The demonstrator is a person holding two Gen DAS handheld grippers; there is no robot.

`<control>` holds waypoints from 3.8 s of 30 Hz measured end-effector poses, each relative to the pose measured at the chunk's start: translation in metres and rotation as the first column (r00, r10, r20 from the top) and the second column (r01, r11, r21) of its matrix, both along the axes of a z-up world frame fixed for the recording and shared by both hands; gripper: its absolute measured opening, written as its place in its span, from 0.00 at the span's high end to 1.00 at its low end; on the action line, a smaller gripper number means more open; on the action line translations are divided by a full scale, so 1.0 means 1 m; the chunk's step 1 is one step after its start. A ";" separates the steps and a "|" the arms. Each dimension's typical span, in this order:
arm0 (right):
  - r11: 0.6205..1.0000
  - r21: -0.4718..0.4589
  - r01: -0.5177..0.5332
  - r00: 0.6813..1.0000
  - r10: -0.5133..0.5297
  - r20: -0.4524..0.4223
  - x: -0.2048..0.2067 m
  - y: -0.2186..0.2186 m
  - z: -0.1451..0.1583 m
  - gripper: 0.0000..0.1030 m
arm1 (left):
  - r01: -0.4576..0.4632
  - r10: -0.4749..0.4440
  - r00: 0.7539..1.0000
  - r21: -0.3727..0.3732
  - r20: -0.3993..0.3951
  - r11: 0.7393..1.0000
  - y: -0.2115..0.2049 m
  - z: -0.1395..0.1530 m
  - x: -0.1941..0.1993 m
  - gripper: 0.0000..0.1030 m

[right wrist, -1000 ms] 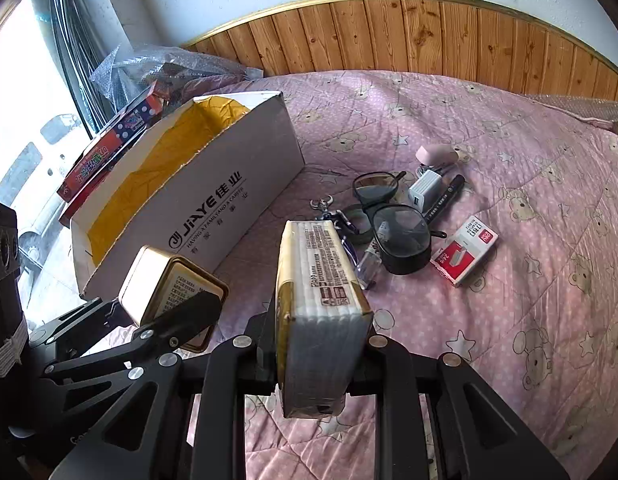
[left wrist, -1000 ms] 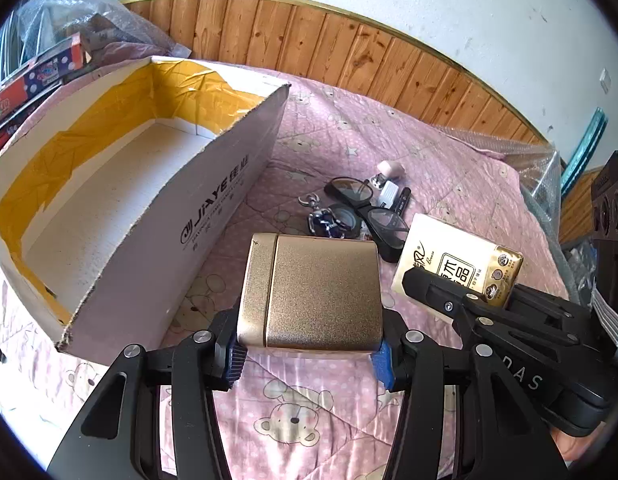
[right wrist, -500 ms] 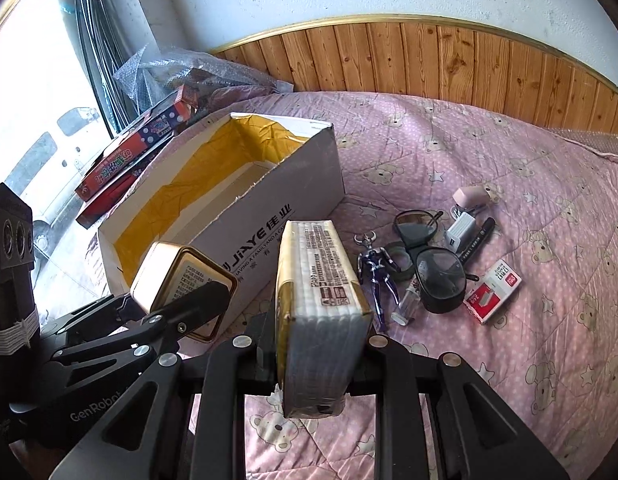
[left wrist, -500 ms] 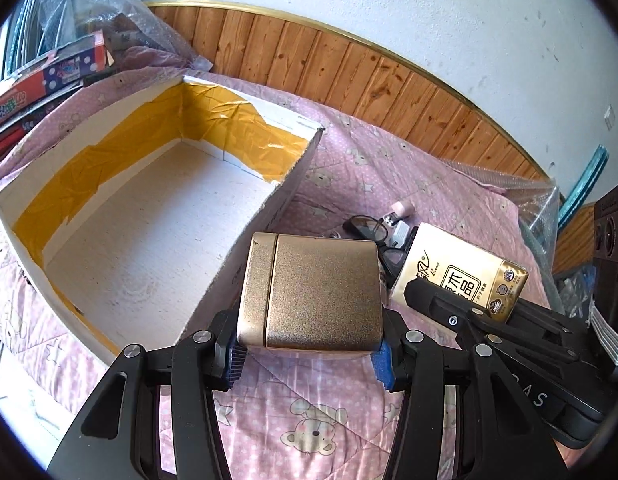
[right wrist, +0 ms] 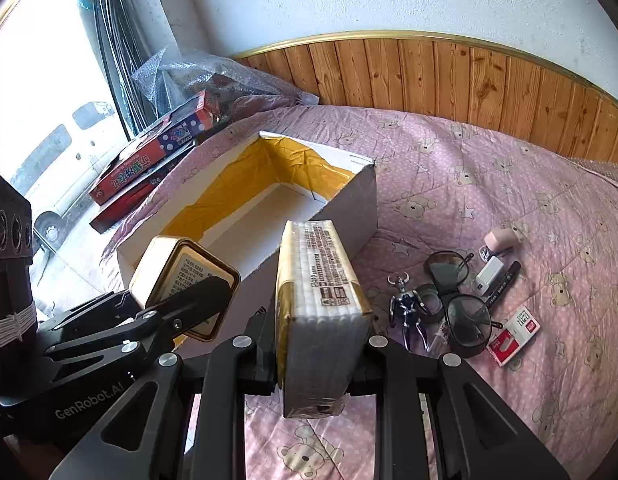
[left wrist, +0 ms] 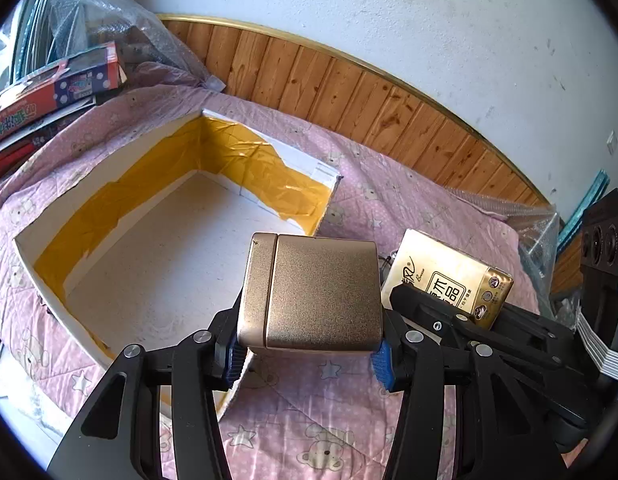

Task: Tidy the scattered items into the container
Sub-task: 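Carry the gold box and tissue pack with both tools over the cardboard box, then lower both items into the box and open both tools, then withdraw both tools from the box back toward the scattered items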

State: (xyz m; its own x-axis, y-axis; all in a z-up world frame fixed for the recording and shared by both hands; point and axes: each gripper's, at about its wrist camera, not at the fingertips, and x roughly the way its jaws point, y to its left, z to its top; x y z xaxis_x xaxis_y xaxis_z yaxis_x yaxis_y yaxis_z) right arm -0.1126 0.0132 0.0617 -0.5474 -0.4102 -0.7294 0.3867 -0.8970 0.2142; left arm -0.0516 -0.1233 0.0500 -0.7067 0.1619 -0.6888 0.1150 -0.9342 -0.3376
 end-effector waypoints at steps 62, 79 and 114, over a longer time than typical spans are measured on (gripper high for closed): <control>0.915 0.329 -0.235 0.971 0.205 0.124 -0.157 -0.132 -0.048 0.77 | -0.038 0.071 0.920 -0.092 0.385 0.995 -0.108 -0.069 -0.194 0.48; 0.851 0.443 -0.282 0.955 0.205 0.214 -0.188 -0.140 -0.084 0.77 | 0.005 0.068 0.878 -0.152 0.473 0.988 -0.117 -0.117 -0.245 0.48; 0.989 0.085 -0.122 0.982 0.108 0.153 -0.101 -0.107 -0.034 0.39 | 0.008 0.051 0.932 -0.161 0.358 0.987 -0.107 -0.044 -0.177 0.43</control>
